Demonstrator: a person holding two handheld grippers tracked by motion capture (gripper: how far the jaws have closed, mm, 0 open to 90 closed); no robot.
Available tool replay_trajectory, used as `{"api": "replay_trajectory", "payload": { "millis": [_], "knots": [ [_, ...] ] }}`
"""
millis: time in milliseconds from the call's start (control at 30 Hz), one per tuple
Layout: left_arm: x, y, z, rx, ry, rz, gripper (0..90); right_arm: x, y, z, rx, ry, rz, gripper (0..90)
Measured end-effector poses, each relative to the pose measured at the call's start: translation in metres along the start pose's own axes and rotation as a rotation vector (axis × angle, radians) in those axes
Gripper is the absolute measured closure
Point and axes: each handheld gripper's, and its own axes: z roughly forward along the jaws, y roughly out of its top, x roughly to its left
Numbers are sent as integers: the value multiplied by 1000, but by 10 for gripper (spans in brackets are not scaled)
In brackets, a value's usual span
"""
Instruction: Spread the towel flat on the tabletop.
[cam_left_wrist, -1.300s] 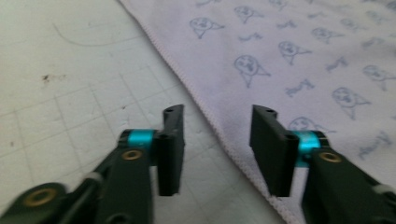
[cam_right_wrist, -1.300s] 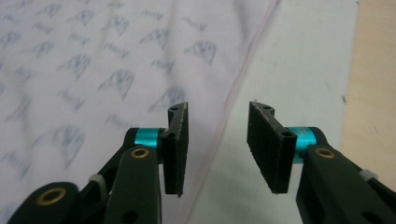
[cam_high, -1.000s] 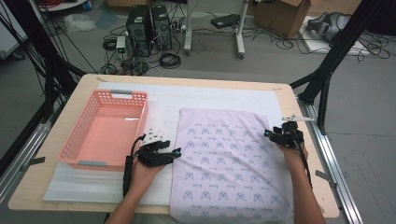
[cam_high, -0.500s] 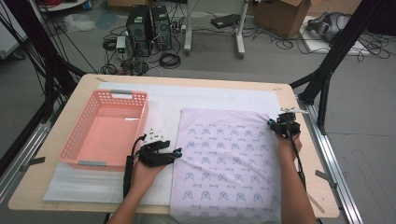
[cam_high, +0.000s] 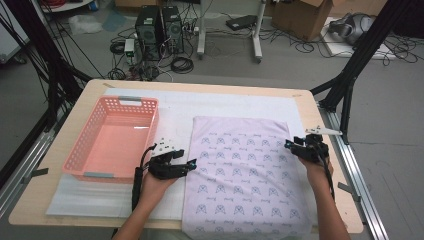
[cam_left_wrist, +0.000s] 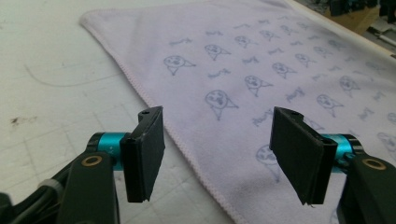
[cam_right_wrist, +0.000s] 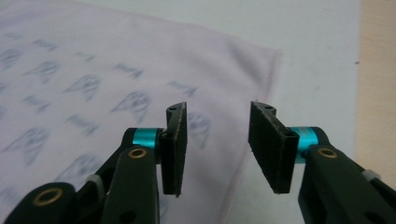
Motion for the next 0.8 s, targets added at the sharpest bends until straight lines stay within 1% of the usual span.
{"api": "replay_trajectory", "payload": {
  "millis": [33,67,100,133,200,267,300,333,367,400,467,500,600,667,800],
  "knots": [
    [-1,0,0,-8,-6,5,347,4,-4,-6,4,11,-5,531],
    [-2,1,0,-19,-10,9,346,7,-9,-13,1,32,-6,534],
    [-2,1,-1,-30,-12,13,339,11,-14,-20,-9,47,-15,531],
    [-2,1,-1,-37,-15,11,325,15,-19,-26,-16,52,-24,510],
    [-3,1,-3,-54,-13,-6,279,23,-29,-37,-42,70,-42,426],
    [-4,1,-5,-67,-16,-13,249,31,-39,-45,-54,67,-63,307],
    [-6,0,-6,-75,-9,-8,217,34,-44,-49,-72,71,-67,255],
    [-8,0,-7,-83,-8,0,190,36,-48,-54,-90,80,-73,224],
    [-9,0,-7,-88,-13,4,185,37,-49,-57,-101,93,-79,203],
    [-9,0,-8,-94,-26,7,186,37,-49,-60,-108,99,-86,190],
    [-11,0,-9,-98,-31,6,186,39,-48,-69,-153,97,-77,183],
    [-12,0,-8,-98,-30,7,186,40,-48,-72,-168,96,-82,181],
    [-12,0,-6,-90,-22,17,187,40,-51,-74,-172,91,-94,179],
    [-11,-1,-5,-85,-18,17,188,38,-53,-74,-158,83,-96,179],
    [-11,-1,-5,-86,-16,17,192,35,-55,-75,-159,73,-82,179]
  ]
}}
